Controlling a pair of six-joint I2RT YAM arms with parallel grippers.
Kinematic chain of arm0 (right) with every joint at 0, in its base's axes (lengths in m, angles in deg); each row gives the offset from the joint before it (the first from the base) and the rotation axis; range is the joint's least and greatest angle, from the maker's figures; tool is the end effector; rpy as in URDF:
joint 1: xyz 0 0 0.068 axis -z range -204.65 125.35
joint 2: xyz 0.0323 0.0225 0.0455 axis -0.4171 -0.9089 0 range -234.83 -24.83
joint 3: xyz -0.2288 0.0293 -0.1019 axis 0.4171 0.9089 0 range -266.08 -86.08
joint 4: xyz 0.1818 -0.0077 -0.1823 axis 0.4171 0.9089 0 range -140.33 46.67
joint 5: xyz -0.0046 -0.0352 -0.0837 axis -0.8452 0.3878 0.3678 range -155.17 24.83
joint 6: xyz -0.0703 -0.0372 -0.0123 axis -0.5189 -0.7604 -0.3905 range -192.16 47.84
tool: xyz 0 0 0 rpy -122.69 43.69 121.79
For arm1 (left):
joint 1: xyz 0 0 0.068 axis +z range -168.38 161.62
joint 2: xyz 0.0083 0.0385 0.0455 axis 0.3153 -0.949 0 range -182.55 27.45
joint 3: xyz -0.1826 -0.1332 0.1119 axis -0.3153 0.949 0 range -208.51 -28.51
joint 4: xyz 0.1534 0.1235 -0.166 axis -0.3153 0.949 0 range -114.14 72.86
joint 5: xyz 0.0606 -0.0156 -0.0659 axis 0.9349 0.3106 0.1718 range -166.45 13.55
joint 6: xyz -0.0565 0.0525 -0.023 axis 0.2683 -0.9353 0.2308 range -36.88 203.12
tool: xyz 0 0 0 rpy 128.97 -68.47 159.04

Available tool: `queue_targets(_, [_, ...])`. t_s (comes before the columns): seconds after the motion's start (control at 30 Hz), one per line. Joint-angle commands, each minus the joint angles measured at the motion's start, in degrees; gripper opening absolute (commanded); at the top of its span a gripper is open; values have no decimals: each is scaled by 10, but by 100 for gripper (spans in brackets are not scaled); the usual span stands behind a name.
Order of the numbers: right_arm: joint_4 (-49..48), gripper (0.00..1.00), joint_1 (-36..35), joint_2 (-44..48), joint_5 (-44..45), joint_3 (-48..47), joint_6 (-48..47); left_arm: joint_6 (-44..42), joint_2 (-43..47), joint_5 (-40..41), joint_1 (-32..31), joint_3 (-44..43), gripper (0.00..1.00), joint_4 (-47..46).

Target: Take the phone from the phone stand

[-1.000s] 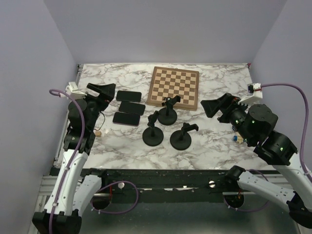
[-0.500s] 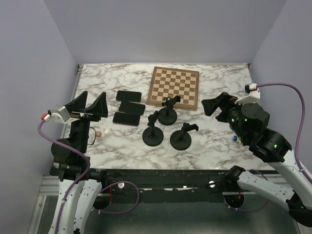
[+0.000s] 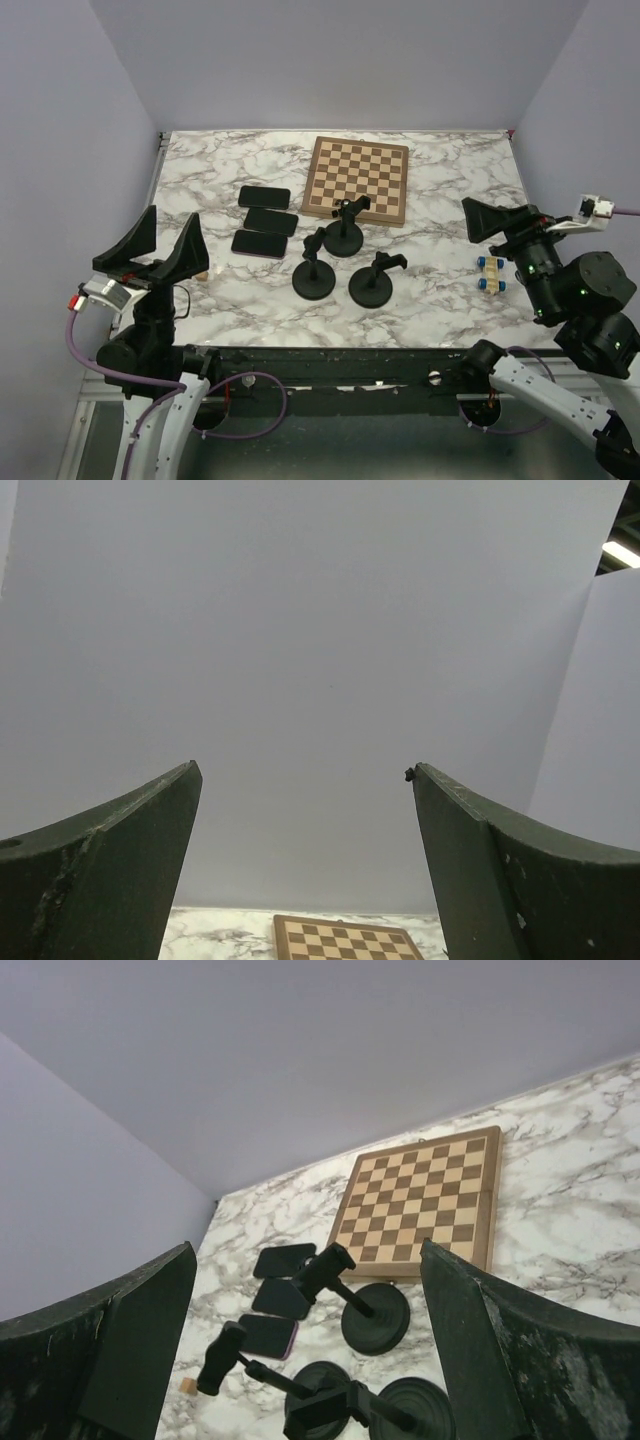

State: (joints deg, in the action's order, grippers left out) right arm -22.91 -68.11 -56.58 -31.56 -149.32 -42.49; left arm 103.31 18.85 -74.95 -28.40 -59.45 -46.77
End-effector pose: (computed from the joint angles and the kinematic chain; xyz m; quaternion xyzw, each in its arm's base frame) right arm 0.1130 0.0541 0.4276 0.1317 0.6731 0.2591 0.6800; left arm 0.0807 -0.0124 0.3983 -0.0460 0.3804 -0.2359 0.8931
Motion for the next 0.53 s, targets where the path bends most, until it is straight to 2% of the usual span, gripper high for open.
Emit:
queue_targets(0.0, [-36,100,-3,27,4,11,-39,-23,7,25,-7,4,94,-2])
queue_targets(0.17, [-93,100,-3,79,-42,48,-59,-26,6,26,-9,4,94,0])
queue_targets(0.43, [-128,100,-3,118,-16,93,-64,-23,-2,27,-12,-3,94,9])
queue_targets(0.5, [-146,100,-3,128,-34,100,-81,-23,-2,27,-12,-3,94,9])
